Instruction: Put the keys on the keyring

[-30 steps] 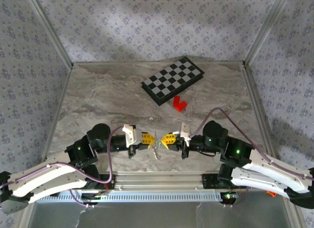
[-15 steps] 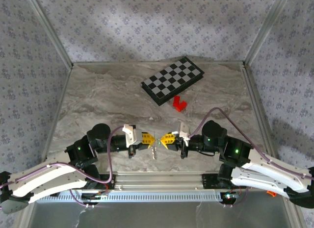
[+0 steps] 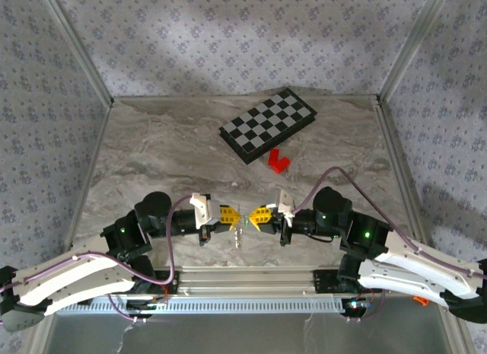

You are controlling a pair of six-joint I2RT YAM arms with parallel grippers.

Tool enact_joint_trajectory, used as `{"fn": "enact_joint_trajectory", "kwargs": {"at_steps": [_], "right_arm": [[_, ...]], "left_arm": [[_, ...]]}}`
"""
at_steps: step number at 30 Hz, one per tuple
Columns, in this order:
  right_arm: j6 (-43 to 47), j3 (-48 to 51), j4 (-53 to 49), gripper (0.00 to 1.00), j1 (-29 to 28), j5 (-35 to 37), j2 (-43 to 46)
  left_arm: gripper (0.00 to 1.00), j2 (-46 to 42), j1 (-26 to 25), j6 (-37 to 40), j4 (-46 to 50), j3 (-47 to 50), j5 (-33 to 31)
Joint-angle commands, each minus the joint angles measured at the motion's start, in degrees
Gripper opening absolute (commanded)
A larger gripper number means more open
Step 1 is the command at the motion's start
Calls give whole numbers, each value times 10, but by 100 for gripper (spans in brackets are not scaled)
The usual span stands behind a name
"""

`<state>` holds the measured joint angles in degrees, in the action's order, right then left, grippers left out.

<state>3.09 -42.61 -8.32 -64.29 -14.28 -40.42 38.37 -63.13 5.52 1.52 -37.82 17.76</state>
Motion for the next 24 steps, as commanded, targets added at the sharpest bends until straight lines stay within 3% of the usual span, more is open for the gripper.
{"fn": "enact_joint_trajectory", "kwargs": {"at_steps": [1, 24], "right_arm": [[10, -6, 9, 0, -3, 13, 12], [10, -5, 23, 0, -3, -1, -3]], "left_arm": [[0, -4, -2, 7, -13, -13, 9], [0, -1, -1, 7, -14, -15, 10]]}}
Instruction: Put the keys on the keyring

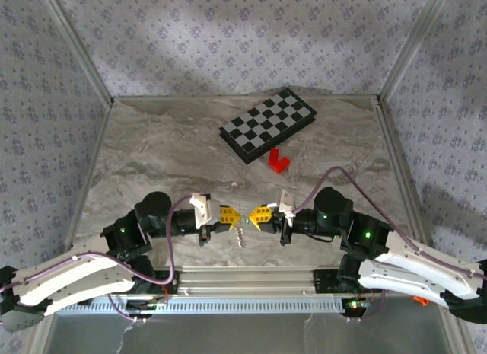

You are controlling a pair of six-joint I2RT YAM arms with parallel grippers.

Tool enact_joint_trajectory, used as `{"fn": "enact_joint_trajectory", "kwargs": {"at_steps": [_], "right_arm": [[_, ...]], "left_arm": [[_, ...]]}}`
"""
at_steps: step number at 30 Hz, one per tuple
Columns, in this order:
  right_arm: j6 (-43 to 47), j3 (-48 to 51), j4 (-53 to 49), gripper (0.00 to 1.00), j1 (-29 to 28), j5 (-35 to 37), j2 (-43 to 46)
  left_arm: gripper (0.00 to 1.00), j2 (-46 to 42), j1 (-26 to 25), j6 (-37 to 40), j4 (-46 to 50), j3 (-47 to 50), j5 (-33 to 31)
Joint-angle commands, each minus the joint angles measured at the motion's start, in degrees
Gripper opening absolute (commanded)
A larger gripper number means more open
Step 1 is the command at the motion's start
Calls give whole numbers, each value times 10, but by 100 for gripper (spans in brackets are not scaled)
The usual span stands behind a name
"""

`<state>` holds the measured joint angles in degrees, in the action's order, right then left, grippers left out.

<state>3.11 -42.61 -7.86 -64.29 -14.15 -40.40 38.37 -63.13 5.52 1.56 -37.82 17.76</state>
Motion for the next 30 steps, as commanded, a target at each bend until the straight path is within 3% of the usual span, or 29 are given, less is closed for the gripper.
{"fn": "enact_joint_trajectory", "kwargs": {"at_steps": [1, 30], "right_arm": [[10, -5, 18, 0, -3, -2, -4], [13, -4, 26, 0, -1, -13, -17]], "left_arm": [[0, 0, -1, 7, -15, -16, 10], [0, 2, -1, 9, -13, -18, 13]]}}
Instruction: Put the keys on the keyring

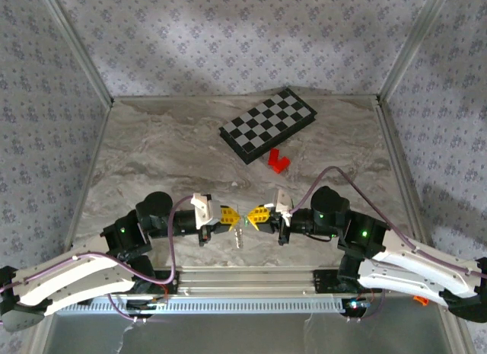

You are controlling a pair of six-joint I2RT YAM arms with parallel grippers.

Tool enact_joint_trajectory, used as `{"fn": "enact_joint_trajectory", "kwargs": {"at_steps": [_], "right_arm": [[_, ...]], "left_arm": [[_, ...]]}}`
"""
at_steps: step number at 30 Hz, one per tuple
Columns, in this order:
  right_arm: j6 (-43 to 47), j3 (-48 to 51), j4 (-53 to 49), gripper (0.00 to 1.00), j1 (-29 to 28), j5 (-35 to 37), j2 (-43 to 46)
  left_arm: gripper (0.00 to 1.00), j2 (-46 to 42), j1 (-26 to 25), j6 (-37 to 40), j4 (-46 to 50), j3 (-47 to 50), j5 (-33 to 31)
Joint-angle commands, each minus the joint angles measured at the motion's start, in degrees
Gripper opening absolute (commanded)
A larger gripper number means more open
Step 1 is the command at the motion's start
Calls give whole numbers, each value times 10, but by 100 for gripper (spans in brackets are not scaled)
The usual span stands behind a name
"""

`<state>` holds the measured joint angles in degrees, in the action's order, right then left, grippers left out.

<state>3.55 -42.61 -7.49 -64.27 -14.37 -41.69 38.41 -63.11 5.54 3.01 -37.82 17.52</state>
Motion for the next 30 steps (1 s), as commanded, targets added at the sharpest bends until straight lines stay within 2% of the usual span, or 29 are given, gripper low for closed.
{"fn": "enact_joint_trajectory", "kwargs": {"at_steps": [1, 30], "right_arm": [[8, -3, 22, 0, -2, -11, -4], [8, -2, 25, 0, -1, -24, -10]], "left_arm": [[0, 2, -2, 8, -28, -18, 16], [0, 2, -2, 11, -27, -14, 10]]}}
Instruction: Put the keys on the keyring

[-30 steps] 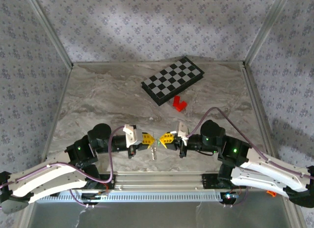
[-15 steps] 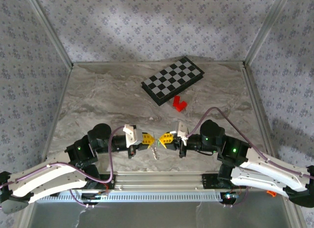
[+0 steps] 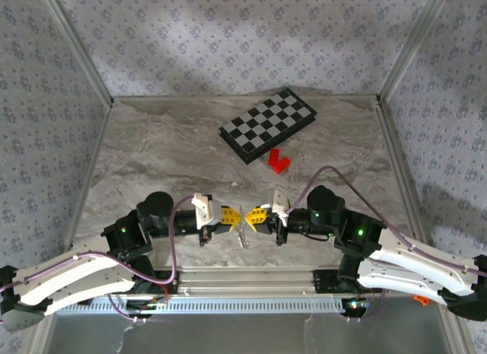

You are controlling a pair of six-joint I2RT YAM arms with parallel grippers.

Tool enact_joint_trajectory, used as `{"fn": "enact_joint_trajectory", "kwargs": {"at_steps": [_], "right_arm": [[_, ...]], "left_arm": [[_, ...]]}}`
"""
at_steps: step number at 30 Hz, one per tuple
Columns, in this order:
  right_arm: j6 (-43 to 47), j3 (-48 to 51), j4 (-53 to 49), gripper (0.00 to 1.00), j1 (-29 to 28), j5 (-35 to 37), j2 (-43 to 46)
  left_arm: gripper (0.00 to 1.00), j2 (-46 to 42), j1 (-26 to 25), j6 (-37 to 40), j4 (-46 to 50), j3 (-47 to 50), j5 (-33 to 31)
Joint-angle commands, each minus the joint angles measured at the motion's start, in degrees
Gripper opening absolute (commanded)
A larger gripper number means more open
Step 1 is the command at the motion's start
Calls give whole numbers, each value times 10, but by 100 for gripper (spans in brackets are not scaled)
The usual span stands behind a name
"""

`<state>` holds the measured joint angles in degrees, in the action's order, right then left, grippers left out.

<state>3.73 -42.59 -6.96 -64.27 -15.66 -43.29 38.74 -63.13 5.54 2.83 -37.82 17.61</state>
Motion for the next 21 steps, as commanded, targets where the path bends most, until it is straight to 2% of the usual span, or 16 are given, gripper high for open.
{"fn": "enact_joint_trajectory", "kwargs": {"at_steps": [1, 21], "right_arm": [[8, -3, 20, 0, -1, -10, 7], [39, 1, 2, 0, -4, -10, 10]], "left_arm": [[0, 0, -1, 11, -24, -15, 8], [0, 33, -1, 8, 1, -43, 11]]}}
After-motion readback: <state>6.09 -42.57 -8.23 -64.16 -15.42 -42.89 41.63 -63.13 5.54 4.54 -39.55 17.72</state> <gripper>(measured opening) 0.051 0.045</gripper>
